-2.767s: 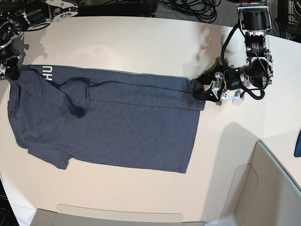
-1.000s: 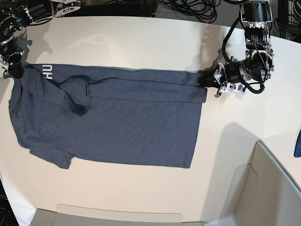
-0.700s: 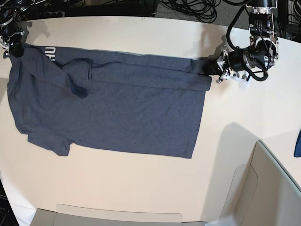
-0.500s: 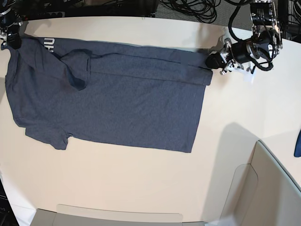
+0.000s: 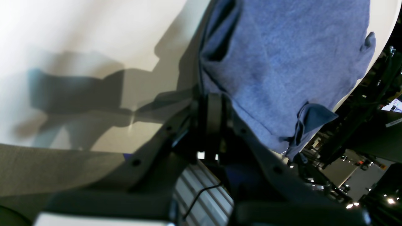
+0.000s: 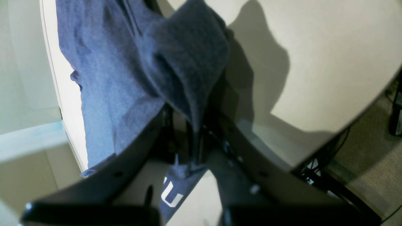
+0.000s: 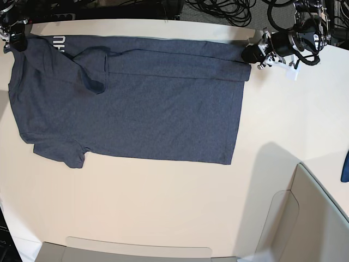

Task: Layout the t-shirt on the table in an organized manner, then fold the t-shirt properly
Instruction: 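Pull the grasped shirt edge taut with both grippers, straightening it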

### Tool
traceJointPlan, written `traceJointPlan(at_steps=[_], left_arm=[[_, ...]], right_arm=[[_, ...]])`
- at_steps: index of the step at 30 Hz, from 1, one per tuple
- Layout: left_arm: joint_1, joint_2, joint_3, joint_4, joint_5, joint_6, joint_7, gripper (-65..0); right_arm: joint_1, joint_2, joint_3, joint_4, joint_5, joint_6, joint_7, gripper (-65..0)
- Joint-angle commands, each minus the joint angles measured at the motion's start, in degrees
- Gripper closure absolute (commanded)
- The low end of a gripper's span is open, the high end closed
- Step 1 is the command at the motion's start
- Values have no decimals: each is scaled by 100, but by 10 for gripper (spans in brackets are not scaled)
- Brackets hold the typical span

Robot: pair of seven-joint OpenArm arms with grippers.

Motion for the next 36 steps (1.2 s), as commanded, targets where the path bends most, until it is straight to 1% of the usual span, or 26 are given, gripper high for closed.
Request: traceJointPlan(at_steps=[1,5,13,21,27,29,32,36], left_arm=[[14,-79,-48,107,-141,6,35,0],[22,-79,-48,107,-141,6,35,0],[348,-79,-48,107,-141,6,27,0],[427,-70,-57,274,-141,6,18,0],[471,-53,-330,274,-132,6,18,0],[471,-53,-400,274,-132,6,18,0],[471,-53,-488,274,-141,32,18,-4],[471,-53,-488,274,-141,58,53,-127]], right_arm=[[-36,112,11,102,133,24,-66,0],[-54,112,11,102,115,24,-189,0],[-300,112,11,102,133,24,-198,0],[-308,121,11,102,133,24,-207,0],[-308,112,11,102,133,24,-255,0],[-308,112,20,102,133,24,-255,-45],[-344,112,28,102,133,24,-255,-141],[-388,112,28,102,317,24,-255,-236]])
